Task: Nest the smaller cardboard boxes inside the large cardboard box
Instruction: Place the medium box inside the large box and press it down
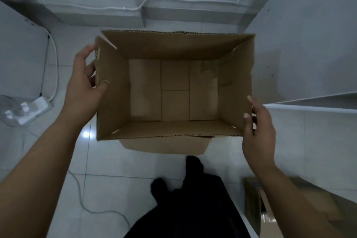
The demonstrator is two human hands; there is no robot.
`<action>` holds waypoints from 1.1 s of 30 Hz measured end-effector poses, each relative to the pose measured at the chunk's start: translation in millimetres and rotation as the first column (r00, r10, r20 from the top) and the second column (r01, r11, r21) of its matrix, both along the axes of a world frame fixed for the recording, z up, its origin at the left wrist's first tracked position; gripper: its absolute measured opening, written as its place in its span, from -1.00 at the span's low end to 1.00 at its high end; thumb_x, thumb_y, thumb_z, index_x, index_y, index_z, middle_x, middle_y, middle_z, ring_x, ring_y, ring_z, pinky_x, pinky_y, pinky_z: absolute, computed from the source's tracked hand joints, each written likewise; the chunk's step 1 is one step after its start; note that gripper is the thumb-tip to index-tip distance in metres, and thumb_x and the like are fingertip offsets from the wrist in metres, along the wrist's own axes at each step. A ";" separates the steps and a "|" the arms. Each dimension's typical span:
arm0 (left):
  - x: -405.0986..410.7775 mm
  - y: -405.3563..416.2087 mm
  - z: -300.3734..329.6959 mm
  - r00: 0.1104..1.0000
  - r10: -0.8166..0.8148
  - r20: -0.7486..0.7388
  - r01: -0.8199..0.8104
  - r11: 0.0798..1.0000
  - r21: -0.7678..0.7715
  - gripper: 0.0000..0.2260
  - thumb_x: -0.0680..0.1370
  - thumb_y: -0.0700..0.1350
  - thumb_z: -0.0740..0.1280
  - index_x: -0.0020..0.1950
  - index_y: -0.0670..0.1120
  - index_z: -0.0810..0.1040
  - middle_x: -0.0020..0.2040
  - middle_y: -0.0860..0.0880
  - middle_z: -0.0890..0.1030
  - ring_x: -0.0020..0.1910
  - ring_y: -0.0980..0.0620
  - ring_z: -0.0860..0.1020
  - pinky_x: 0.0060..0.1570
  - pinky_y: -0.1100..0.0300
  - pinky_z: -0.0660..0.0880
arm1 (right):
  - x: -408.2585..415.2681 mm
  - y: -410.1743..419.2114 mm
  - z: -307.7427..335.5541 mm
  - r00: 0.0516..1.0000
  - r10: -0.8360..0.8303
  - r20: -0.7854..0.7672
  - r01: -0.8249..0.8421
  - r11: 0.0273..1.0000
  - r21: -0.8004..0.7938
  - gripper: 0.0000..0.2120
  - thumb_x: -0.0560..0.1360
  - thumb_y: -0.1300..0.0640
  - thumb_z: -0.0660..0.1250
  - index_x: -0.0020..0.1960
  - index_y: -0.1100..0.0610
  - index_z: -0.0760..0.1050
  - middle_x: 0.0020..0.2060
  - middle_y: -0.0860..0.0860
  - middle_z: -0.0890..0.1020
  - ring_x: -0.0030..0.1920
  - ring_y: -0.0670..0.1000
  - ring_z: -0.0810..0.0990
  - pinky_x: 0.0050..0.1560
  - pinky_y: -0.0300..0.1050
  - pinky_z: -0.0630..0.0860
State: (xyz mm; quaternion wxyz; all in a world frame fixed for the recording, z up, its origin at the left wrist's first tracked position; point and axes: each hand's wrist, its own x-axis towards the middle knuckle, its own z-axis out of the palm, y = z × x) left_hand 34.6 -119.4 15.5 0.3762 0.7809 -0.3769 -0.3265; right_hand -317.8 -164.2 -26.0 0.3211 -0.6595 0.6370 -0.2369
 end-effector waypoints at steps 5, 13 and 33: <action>23.7 -23.8 -30.6 0.999 -0.030 -0.022 0.031 0.999 0.034 -0.36 0.50 -0.36 0.23 0.44 0.17 0.18 0.18 0.09 0.55 -0.01 0.28 0.60 -0.18 0.38 0.56 | 18.3 -24.6 -6.4 0.985 0.061 -0.161 -0.071 0.996 -0.057 -0.53 0.57 0.28 0.12 0.42 -0.05 0.27 -0.05 -0.06 0.40 -0.18 -0.21 0.32 -0.23 -0.43 0.28; 65.3 -25.0 -48.7 0.997 -0.018 -0.072 0.021 0.999 0.030 -0.41 0.51 -0.31 0.24 0.43 0.16 0.20 0.21 0.09 0.56 0.04 0.19 0.61 -0.14 0.37 0.56 | 53.0 -26.0 -4.0 0.974 0.103 -0.202 -0.097 0.994 0.043 -0.56 0.55 0.30 0.11 0.38 0.02 0.33 -0.09 -0.08 0.45 -0.27 -0.18 0.41 -0.31 -0.34 0.30; 94.2 -6.9 -165.0 0.844 -0.447 0.296 0.287 0.842 0.456 -0.47 0.55 -0.18 0.31 0.49 0.02 0.22 0.57 -0.15 -0.07 0.46 -0.22 0.26 0.36 -0.05 0.29 | 55.1 -48.4 -109.9 0.936 0.116 -0.333 0.042 0.900 0.433 -0.37 0.47 0.46 0.11 0.47 0.10 0.17 0.36 0.22 0.33 0.29 0.26 0.37 0.26 0.09 0.34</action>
